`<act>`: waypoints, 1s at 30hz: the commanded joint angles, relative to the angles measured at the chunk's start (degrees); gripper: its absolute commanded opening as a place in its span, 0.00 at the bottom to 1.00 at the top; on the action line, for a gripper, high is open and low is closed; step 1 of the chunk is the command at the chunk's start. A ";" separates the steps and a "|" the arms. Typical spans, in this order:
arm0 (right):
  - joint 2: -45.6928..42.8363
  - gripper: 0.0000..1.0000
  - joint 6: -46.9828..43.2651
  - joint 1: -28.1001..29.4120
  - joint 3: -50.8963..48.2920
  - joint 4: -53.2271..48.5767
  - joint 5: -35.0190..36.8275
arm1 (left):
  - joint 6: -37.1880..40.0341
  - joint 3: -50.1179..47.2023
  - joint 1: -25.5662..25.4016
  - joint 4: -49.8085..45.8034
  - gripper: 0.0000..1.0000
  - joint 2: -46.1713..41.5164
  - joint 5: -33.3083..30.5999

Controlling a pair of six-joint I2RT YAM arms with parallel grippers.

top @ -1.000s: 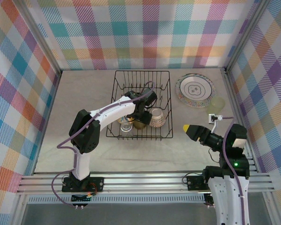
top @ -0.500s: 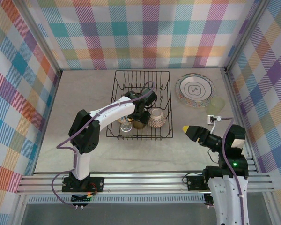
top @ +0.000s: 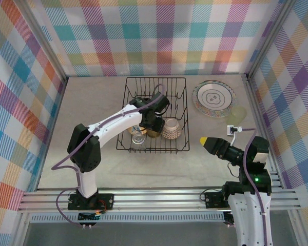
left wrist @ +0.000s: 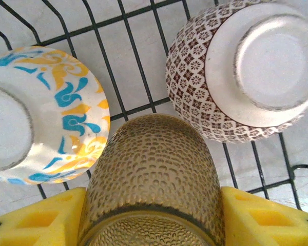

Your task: Unload the mixed dishes from the dish rack

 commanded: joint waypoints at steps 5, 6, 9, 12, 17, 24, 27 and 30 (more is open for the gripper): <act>-0.94 0.99 0.84 0.23 -0.56 1.96 -1.34 | -1.23 3.76 0.38 -0.99 0.57 -6.87 4.50; -0.99 0.99 1.07 0.19 -0.63 2.27 -1.55 | -1.55 3.59 0.78 -0.34 0.57 -7.84 6.51; -0.84 0.99 2.04 0.20 -1.06 3.94 -2.74 | -3.10 2.59 1.90 2.29 0.57 -10.53 13.34; -0.74 0.99 2.72 0.20 -1.25 4.84 -3.42 | -5.45 0.94 3.64 5.58 0.57 -13.01 21.73; -0.52 0.99 3.89 0.19 -1.25 6.93 -4.39 | -9.26 -1.42 6.71 9.68 0.57 -15.88 32.12; 0.75 0.99 7.58 0.62 -2.07 14.16 -6.74 | -17.69 -10.25 10.60 23.09 0.58 -18.09 50.95; 1.97 0.99 9.42 1.72 -1.83 18.96 -6.12 | -24.11 -16.27 11.94 33.45 0.58 -19.60 57.27; 4.80 0.99 9.47 4.46 -1.26 22.14 -4.20 | -29.71 -20.71 12.52 43.57 0.58 -20.70 60.60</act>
